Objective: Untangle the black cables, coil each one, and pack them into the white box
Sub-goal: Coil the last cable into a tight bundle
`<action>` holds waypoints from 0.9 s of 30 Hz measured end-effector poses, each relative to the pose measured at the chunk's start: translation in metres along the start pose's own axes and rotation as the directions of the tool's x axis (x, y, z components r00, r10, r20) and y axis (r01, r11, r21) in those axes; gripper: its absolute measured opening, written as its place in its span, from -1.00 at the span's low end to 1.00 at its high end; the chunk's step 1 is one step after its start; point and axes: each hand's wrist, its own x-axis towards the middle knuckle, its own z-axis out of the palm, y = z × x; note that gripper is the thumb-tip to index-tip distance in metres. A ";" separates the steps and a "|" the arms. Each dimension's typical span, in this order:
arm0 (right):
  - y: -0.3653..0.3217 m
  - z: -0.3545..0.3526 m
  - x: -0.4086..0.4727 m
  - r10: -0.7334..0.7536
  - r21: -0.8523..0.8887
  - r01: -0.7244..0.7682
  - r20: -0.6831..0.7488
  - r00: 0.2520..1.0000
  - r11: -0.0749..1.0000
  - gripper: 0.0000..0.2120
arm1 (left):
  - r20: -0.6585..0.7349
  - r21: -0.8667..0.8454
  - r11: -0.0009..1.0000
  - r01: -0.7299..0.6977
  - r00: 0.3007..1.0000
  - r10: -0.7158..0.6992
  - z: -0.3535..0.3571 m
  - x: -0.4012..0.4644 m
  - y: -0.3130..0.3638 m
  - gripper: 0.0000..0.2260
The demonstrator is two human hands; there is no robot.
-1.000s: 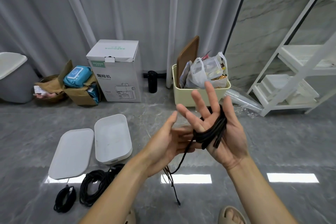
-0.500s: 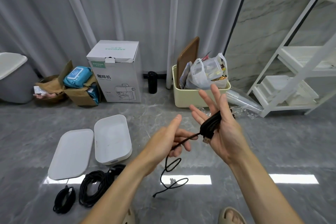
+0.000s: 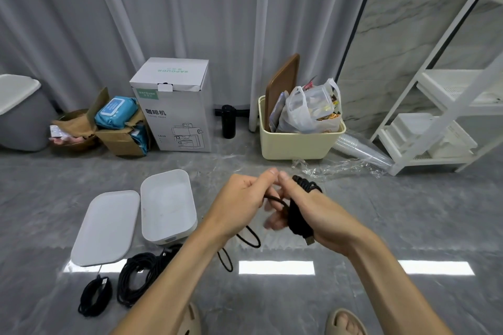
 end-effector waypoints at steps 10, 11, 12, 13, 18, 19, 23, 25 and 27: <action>-0.003 -0.006 -0.007 0.158 -0.081 -0.142 0.251 0.955 0.987 -0.39 | 0.025 -0.032 0.994 0.103 0.994 -0.102 -0.004 0.005 -0.005 -0.60; -0.004 -0.005 -0.009 0.160 -0.039 -0.156 0.318 0.935 0.987 -0.41 | 0.022 -0.051 0.994 0.099 0.995 -0.098 -0.004 0.006 -0.005 -0.62; -0.005 -0.004 -0.009 0.150 -0.002 -0.163 0.392 0.908 0.987 -0.41 | 0.019 -0.077 0.992 0.100 0.995 -0.098 -0.004 0.006 -0.005 -0.63; -0.003 -0.003 -0.009 0.127 0.029 -0.157 0.459 0.879 0.987 -0.43 | 0.021 -0.103 0.989 0.105 0.994 -0.103 -0.003 0.006 -0.006 -0.63; 0.003 -0.001 -0.007 -0.075 0.300 -0.138 0.600 0.797 0.944 -0.66 | 0.036 -0.247 0.960 0.135 0.991 -0.130 -0.002 0.009 -0.010 -0.59; 0.006 0.000 -0.005 -0.119 0.375 -0.144 0.595 0.795 0.916 -0.66 | 0.050 -0.264 0.957 0.121 0.993 -0.111 -0.003 0.009 -0.012 -0.57; 0.011 -0.001 -0.001 -0.307 0.611 -0.109 0.535 0.787 0.784 -0.60 | 0.126 -0.247 0.965 0.083 0.991 -0.053 -0.003 0.008 -0.019 -0.52; 0.013 -0.002 0.002 -0.361 0.672 -0.080 0.490 0.794 0.737 -0.58 | 0.131 -0.237 0.968 0.083 0.990 -0.053 -0.001 0.006 -0.020 -0.54; 0.014 -0.003 0.003 -0.388 0.705 -0.061 0.457 0.800 0.707 -0.58 | 0.146 -0.209 0.976 0.060 0.989 -0.029 0.000 0.004 -0.023 -0.62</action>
